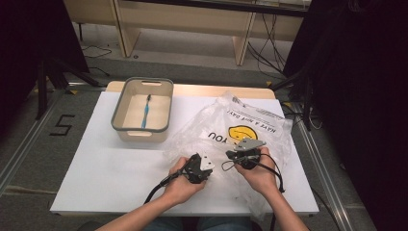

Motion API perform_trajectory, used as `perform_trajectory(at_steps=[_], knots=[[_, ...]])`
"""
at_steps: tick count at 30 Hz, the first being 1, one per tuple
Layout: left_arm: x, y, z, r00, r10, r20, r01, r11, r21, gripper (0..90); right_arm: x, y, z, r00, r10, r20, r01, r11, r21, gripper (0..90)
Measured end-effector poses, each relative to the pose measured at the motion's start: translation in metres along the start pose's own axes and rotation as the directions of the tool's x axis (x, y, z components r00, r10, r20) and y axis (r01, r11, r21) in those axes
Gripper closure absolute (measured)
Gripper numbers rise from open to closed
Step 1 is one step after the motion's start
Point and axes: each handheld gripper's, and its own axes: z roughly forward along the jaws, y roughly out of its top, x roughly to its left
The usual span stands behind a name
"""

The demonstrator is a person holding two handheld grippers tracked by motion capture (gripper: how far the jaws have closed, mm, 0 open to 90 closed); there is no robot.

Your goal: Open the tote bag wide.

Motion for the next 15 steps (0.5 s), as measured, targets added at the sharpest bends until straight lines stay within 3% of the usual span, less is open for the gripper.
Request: perform_trajectory(at_steps=[7, 15], knots=[[-0.003, 0.001, 0.004, 0.9997, 0.019, -0.012, -0.019, 0.9998, 0.010, 89.0, -0.005, 0.016, -0.015, 0.9972, -0.007, 0.075, 0.013, 0.997, -0.082, 90.0], [-0.006, 0.000, 0.004, 0.9974, 0.065, -0.033, -0.064, 0.9978, 0.014, 88.8, -0.013, 0.036, -0.033, 0.9859, -0.001, 0.167, 0.034, 0.981, -0.190, 90.0]])
